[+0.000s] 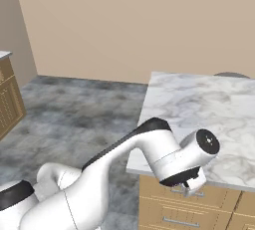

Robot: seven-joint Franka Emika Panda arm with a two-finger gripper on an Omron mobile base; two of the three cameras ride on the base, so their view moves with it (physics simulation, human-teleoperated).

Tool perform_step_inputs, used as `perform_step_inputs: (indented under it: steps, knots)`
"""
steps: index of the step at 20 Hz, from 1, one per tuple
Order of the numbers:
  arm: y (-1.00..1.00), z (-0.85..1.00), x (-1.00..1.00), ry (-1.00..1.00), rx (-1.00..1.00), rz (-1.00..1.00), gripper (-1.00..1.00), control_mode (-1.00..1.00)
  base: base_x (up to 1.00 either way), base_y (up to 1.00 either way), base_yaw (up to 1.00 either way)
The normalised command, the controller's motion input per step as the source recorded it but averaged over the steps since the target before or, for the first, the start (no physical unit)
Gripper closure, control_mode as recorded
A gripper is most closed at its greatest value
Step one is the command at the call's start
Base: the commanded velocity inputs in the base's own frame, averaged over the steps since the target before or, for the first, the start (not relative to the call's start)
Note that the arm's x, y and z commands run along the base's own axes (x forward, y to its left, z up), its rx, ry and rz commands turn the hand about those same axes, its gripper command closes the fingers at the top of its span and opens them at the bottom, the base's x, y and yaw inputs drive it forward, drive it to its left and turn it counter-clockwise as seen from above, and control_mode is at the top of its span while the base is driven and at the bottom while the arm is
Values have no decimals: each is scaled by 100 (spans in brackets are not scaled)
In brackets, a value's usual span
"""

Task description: Take the pizza cutter from the drawer on the right and place it on the dining counter for cutting.

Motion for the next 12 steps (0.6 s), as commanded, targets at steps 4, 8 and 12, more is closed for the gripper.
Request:
perform_step_inputs:
  steps: [4,8,12]
  knots:
    - [-43,-61,-4,-10,9,-7,-100,-100,0,0,0]
    - [-49,-74,0,-10,21,-14,-100,-100,0,0,0]
    - [-40,-58,0,-5,20,-21,-100,-100,0,0,0]
